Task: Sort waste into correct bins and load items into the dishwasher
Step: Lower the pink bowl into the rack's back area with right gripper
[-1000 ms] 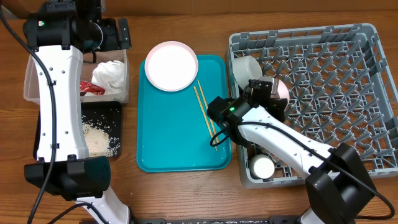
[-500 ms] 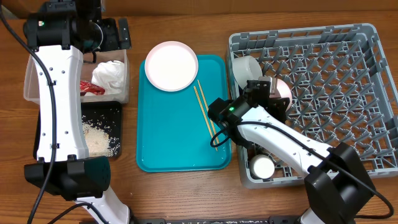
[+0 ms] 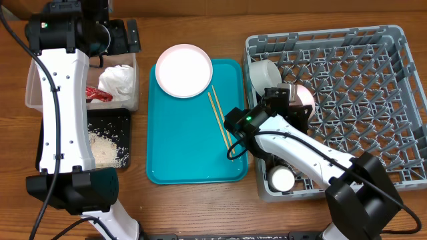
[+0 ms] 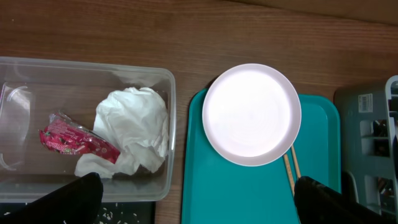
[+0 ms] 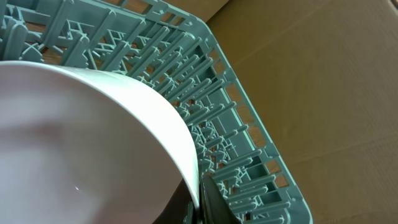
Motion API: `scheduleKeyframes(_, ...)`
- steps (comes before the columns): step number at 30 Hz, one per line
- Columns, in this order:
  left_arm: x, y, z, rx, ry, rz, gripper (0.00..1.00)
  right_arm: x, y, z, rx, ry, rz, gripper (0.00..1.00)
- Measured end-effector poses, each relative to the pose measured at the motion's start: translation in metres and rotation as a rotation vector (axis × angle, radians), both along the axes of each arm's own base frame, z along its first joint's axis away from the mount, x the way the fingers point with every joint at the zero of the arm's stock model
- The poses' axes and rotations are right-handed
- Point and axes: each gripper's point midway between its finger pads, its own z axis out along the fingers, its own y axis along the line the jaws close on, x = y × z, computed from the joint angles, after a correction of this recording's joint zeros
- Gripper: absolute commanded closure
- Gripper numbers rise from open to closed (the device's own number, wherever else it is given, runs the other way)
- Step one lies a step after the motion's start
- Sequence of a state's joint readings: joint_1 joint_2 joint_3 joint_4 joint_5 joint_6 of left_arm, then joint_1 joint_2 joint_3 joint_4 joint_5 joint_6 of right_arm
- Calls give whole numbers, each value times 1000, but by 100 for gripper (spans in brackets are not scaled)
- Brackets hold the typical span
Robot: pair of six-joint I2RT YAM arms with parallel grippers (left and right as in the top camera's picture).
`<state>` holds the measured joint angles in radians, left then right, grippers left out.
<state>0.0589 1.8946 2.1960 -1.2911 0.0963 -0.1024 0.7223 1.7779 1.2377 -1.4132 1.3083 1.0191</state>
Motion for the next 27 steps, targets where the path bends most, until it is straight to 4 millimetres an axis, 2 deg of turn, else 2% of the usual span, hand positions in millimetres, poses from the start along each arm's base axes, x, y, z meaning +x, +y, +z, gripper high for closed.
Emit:
scheduleKeyframes(9,0,0,0,0,0,0,1,-5,1,-17,32,67,-7,87)
scheduleKeyframes(16,0,0,0,0,0,0,0,-12,5,-27,69,126,-12,58)
scheduleKeyframes(19,0,0,0,0,0,0,0,-18,7,-30,64,169,-4,55)
scheduleKeyframes(27,0,0,0,0,0,0,0,-30,24,-30,154,266,-14,54)
